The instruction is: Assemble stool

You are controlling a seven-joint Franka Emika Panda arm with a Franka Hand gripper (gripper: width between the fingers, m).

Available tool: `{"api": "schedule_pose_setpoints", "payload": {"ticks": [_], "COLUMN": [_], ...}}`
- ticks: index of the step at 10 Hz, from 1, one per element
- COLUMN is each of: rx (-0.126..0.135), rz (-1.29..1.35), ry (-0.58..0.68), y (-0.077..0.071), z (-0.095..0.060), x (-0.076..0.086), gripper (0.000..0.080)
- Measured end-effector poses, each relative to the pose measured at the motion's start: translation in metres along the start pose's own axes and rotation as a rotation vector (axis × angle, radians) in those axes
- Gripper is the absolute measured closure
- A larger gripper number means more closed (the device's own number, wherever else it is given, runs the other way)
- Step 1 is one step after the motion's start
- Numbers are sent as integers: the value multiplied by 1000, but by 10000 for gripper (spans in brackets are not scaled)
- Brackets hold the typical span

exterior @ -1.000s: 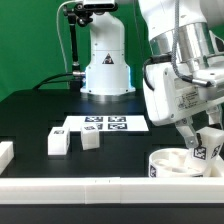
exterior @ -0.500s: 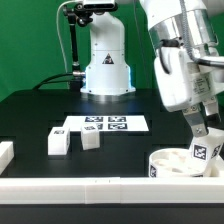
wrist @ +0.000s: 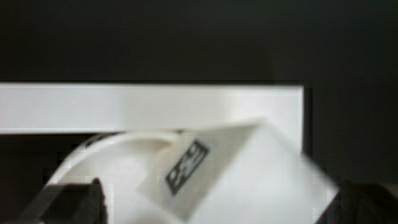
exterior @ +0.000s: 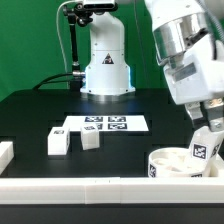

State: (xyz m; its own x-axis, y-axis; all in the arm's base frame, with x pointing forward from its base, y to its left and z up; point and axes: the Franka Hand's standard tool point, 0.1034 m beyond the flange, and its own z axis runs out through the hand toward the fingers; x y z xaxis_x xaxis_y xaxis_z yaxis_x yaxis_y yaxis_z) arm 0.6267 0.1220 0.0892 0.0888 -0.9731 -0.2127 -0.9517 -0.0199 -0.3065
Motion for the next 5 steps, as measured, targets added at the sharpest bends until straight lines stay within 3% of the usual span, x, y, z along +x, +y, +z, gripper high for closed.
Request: {"api": "schedule_pose_setpoints", "payload": {"ticks": [1, 3, 5], "rx": [-3, -18, -17], "rz": [-149, -307, -445], "ry": [5, 21, 23], "y": [-4, 10, 8], "z": [-1, 6, 5], "x": [-3, -2, 0], "gripper": [150, 150, 150]}}
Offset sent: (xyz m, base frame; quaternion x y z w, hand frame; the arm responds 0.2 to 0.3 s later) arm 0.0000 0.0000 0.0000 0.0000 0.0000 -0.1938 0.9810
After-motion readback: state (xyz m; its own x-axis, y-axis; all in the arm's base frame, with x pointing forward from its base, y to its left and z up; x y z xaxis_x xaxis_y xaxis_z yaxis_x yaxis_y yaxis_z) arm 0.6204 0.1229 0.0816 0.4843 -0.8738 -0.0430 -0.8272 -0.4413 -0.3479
